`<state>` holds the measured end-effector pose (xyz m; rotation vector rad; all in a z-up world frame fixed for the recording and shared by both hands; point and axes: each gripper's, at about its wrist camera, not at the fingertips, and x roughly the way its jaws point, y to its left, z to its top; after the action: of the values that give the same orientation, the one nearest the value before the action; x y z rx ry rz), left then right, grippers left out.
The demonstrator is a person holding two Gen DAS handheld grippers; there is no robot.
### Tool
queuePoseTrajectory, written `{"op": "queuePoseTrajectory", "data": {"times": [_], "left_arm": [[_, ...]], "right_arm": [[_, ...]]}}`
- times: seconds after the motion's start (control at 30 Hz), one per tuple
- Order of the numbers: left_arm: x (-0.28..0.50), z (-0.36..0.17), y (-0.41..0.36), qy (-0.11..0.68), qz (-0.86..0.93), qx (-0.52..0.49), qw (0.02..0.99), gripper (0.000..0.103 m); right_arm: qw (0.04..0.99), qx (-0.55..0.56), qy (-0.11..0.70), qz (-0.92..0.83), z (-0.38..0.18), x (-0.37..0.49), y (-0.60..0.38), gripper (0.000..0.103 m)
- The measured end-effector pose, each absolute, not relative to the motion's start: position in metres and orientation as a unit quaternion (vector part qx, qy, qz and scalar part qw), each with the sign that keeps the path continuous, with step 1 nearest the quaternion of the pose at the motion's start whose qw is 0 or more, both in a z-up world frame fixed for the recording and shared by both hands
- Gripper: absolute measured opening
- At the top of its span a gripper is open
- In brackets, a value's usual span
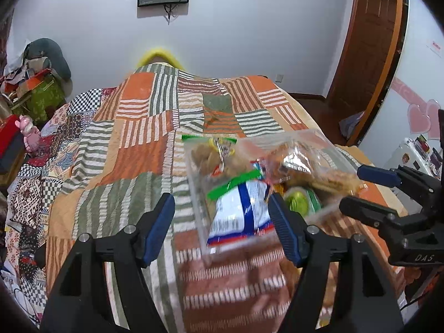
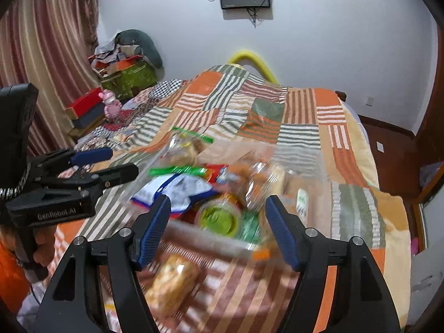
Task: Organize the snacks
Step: 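Grasp the clear bag of white puffs with the right tool, then grasp the yellow chip bag with the left tool while the right tool lifts the puff bag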
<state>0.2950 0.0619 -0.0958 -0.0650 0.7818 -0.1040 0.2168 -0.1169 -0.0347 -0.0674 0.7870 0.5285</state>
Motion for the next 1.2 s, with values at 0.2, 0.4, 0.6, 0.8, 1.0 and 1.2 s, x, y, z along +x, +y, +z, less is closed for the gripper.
{"op": "queuePoseTrajectory", "data": {"times": [0.2, 0.4, 0.6, 0.8, 1.0, 1.2], "left_arm": [[0.264, -0.109, 0.072, 0.396, -0.046, -0.036, 0.916, 0.073], [0.237, -0.129, 0.081, 0.407, -0.034, -0.027, 0.912, 0.077], [0.223, -0.148, 0.082, 0.432, -0.040, -0.034, 0.900, 0.077], [0.216, -0.152, 0.077, 0.438, -0.046, -0.042, 0.897, 0.077], [0.209, -0.153, 0.058, 0.446, -0.061, -0.040, 0.892, 0.077], [0.197, -0.150, 0.032, 0.452, -0.083, -0.033, 0.887, 0.077]], "right_arm": [[0.875, -0.035, 0.401, 0.268, -0.055, 0.192, -0.106, 0.070], [0.857, -0.023, 0.438, 0.272, -0.083, 0.192, -0.098, 0.070], [0.837, -0.020, 0.474, 0.272, -0.108, 0.198, -0.090, 0.070], [0.828, -0.008, 0.486, 0.280, -0.113, 0.200, -0.093, 0.050], [0.831, -0.017, 0.478, 0.282, -0.110, 0.190, -0.098, 0.031], [0.841, -0.013, 0.471, 0.267, -0.105, 0.176, -0.116, 0.030]]}}
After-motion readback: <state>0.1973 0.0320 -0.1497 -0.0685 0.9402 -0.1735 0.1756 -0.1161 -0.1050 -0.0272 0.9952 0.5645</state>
